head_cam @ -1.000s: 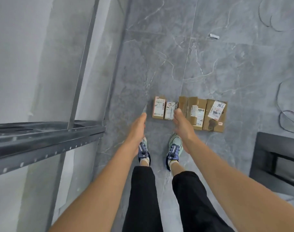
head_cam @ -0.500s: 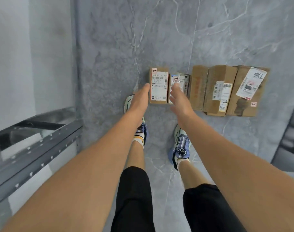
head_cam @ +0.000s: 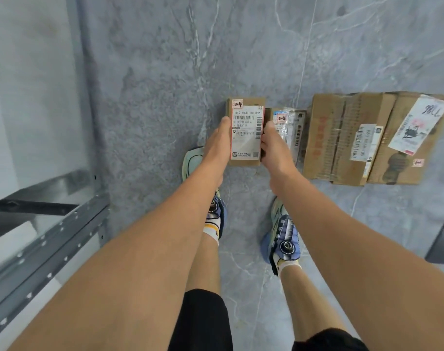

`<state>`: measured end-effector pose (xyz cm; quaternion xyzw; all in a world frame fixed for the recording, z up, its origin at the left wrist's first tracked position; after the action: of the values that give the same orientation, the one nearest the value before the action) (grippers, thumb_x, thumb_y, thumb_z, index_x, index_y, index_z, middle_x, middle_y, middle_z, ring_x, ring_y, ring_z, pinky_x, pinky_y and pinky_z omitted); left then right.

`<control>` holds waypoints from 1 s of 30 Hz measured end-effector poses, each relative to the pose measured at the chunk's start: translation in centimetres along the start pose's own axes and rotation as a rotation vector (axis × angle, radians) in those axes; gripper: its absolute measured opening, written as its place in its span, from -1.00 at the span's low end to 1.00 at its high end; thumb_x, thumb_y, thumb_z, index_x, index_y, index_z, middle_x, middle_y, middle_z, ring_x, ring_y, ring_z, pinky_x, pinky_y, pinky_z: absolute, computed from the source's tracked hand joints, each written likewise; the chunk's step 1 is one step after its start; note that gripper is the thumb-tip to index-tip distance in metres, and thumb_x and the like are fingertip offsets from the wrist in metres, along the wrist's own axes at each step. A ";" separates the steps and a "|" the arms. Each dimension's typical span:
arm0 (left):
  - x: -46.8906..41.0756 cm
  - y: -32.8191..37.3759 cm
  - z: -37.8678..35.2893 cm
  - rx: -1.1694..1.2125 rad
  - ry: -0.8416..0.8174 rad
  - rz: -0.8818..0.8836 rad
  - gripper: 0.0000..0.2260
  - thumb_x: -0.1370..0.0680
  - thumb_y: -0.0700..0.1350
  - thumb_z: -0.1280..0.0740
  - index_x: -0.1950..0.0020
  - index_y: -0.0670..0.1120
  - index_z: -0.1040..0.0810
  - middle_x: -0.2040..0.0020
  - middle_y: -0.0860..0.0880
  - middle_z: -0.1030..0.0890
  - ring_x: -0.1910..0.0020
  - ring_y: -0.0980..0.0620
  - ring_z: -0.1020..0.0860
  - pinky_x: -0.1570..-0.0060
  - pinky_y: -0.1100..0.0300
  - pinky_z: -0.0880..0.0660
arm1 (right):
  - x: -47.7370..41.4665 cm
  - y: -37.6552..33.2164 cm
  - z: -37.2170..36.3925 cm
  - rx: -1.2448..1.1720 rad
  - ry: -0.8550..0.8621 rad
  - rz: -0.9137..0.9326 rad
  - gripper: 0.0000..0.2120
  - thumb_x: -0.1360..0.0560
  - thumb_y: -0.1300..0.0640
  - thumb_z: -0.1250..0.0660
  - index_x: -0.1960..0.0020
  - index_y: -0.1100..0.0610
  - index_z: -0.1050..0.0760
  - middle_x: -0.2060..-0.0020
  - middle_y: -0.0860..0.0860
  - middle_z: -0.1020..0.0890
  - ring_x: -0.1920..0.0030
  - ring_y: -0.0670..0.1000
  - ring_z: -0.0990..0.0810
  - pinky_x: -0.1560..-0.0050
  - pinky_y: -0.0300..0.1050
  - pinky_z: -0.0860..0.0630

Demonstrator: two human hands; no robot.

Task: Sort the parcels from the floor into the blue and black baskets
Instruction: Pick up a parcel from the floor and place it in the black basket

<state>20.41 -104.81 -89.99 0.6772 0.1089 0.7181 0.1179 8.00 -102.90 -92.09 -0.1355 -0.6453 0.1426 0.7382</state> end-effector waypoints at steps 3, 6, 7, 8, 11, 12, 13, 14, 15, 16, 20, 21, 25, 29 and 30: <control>-0.9 -0.3 0.2 0.025 -0.015 0.007 -0.54 -0.73 0.22 0.01 -0.45 0.07 -0.51 -0.30 0.12 -0.57 -0.01 0.26 -0.53 -0.25 0.15 -0.38 | -0.8 0.5 -0.3 0.016 -0.022 -0.006 -0.52 -0.73 -0.26 0.05 -0.45 -0.14 -0.50 -0.28 -0.16 -0.63 -0.27 -0.14 -0.56 -0.38 -0.03 -0.43; -2.1 -1.0 -0.1 0.037 -0.041 0.021 -0.51 -0.71 0.28 0.01 -0.41 0.13 -0.56 -0.29 0.06 -0.66 -0.15 0.12 -0.61 -0.39 0.03 -0.43 | -1.8 0.6 -0.6 0.014 -0.036 -0.039 -0.55 -0.76 -0.21 0.07 -0.40 -0.14 -0.51 -0.17 -0.18 -0.63 -0.13 -0.23 -0.54 -0.10 -0.15 -0.37; -2.3 -1.1 -0.1 0.035 -0.051 0.022 -0.51 -0.71 0.28 0.02 -0.40 0.14 -0.57 -0.30 0.05 -0.65 -0.17 0.10 -0.61 -0.38 0.04 -0.42 | -2.2 0.6 -0.6 0.006 -0.043 -0.043 -0.55 -0.76 -0.21 0.08 -0.40 -0.14 -0.51 -0.14 -0.19 -0.63 -0.11 -0.23 -0.54 -0.08 -0.14 -0.37; -2.4 -1.0 -0.2 0.040 -0.062 0.022 -0.51 -0.71 0.29 0.03 -0.37 0.16 -0.58 -0.32 0.04 -0.65 -0.19 0.09 -0.60 -0.37 0.04 -0.42 | -2.6 0.4 -0.8 -0.009 -0.047 -0.045 -0.54 -0.76 -0.21 0.08 -0.40 -0.13 -0.51 -0.11 -0.20 -0.63 -0.09 -0.22 -0.54 -0.08 -0.14 -0.38; -2.7 -1.1 -0.2 0.068 -0.074 0.004 -0.47 -0.71 0.30 0.07 -0.40 0.15 -0.57 -0.34 0.03 -0.64 -0.21 0.08 -0.60 -0.34 0.05 -0.42 | -2.9 0.2 -1.4 -0.047 -0.036 -0.079 -0.52 -0.75 -0.25 0.07 -0.39 -0.13 -0.53 -0.08 -0.20 -0.66 -0.11 -0.17 -0.59 -0.22 -0.08 -0.39; -2.4 -1.1 -0.1 0.086 -0.073 -0.004 -0.45 -0.71 0.30 0.08 -0.43 0.14 -0.57 -0.34 0.02 -0.64 -0.22 0.08 -0.60 -0.33 0.06 -0.42 | -2.6 0.1 -1.6 -0.049 -0.047 -0.081 -0.49 -0.74 -0.28 0.06 -0.42 -0.12 -0.53 -0.16 -0.17 -0.67 -0.19 -0.12 -0.60 -0.32 -0.02 -0.40; -2.0 -1.0 0.1 0.109 -0.067 -0.013 -0.44 -0.70 0.31 0.09 -0.44 0.13 -0.56 -0.34 0.02 -0.64 -0.25 0.07 -0.61 -0.31 0.07 -0.44 | -2.2 -0.2 -1.7 -0.048 -0.064 -0.074 -0.46 -0.72 -0.31 0.06 -0.45 -0.12 -0.53 -0.25 -0.13 -0.67 -0.28 -0.06 -0.60 -0.43 0.05 -0.39; -1.4 -0.9 0.3 0.132 -0.055 -0.020 -0.43 -0.70 0.31 0.10 -0.45 0.12 -0.55 -0.34 0.01 -0.65 -0.26 0.06 -0.61 -0.29 0.08 -0.46 | -1.6 -0.5 -1.8 -0.050 -0.078 -0.067 -0.43 -0.71 -0.34 0.06 -0.45 -0.13 -0.54 -0.31 -0.10 -0.66 -0.34 -0.02 -0.58 -0.51 0.13 -0.36; -0.6 -0.6 0.6 0.156 -0.039 -0.033 -0.42 -0.71 0.31 0.10 -0.46 0.11 -0.55 -0.33 0.01 -0.65 -0.26 0.06 -0.61 -0.28 0.09 -0.48 | -0.8 -1.0 -1.8 -0.045 -0.091 -0.064 -0.42 -0.69 -0.37 0.05 -0.44 -0.14 -0.55 -0.33 -0.09 -0.65 -0.36 0.00 -0.58 -0.54 0.18 -0.34; 0.4 -0.4 1.1 0.169 -0.025 -0.045 -0.41 -0.71 0.30 0.11 -0.46 0.10 -0.55 -0.33 0.01 -0.65 -0.26 0.06 -0.62 -0.28 0.10 -0.49 | 0.1 -1.7 -1.8 -0.036 -0.102 -0.056 -0.41 -0.69 -0.38 0.05 -0.43 -0.15 -0.56 -0.33 -0.10 -0.66 -0.36 -0.01 -0.58 -0.55 0.19 -0.33; 6.2 2.5 2.7 0.231 -0.009 -0.132 -0.41 -0.72 0.28 0.13 -0.47 0.08 -0.54 -0.33 0.03 -0.65 -0.25 0.11 -0.62 -0.25 0.16 -0.51 | 5.3 -5.8 -1.7 0.000 -0.162 0.025 -0.45 -0.70 -0.36 0.07 -0.42 -0.19 -0.55 -0.30 -0.15 -0.67 -0.32 -0.08 -0.60 -0.53 0.16 -0.36; 8.3 3.4 3.2 0.248 0.001 -0.153 -0.41 -0.72 0.27 0.13 -0.47 0.07 -0.54 -0.33 0.03 -0.65 -0.23 0.14 -0.61 -0.17 0.23 -0.52 | 7.1 -6.9 -1.9 0.007 -0.180 0.048 -0.45 -0.69 -0.37 0.07 -0.42 -0.20 -0.55 -0.30 -0.16 -0.67 -0.33 -0.08 -0.60 -0.53 0.17 -0.37; 16.7 7.7 4.2 0.302 0.052 -0.246 -0.44 -0.72 0.27 0.09 -0.44 0.08 -0.57 -0.28 0.06 -0.68 -0.21 0.13 -0.65 -0.15 0.26 -0.54 | 15.0 -12.7 -1.6 0.041 -0.234 0.154 -0.46 -0.69 -0.37 0.05 -0.36 -0.21 -0.59 -0.24 -0.19 -0.70 -0.30 -0.12 -0.61 -0.49 0.13 -0.37; 27.8 12.5 5.6 0.440 0.169 -0.385 -0.54 -0.72 0.23 0.02 -0.28 0.14 -0.64 -0.16 0.15 -0.72 -0.15 0.17 -0.67 -0.36 0.04 -0.50 | 25.6 -19.8 -1.0 0.113 -0.332 0.355 -0.45 -0.69 -0.35 0.05 -0.42 -0.17 -0.55 -0.25 -0.18 -0.69 -0.29 -0.14 -0.63 -0.32 -0.04 -0.45; 30.8 13.6 6.0 0.463 0.194 -0.419 -0.56 -0.73 0.22 0.01 -0.25 0.17 -0.64 -0.12 0.19 -0.73 -0.12 0.22 -0.67 -0.35 0.05 -0.51 | 28.3 -21.5 -0.9 0.138 -0.346 0.413 -0.46 -0.70 -0.34 0.05 -0.42 -0.16 -0.55 -0.24 -0.19 -0.70 -0.27 -0.17 -0.63 -0.25 -0.12 -0.46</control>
<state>24.40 -107.95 -56.19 0.5771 0.4172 0.6956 0.0951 13.19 -111.79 -58.08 -0.1874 -0.7093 0.3547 0.5796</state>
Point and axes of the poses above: each hand's wrist, its own x-axis away from the middle knuckle, its own z-axis out of the back of the hand, y = z × x, the point moved 2 cm from there along -x, towards the middle knuckle
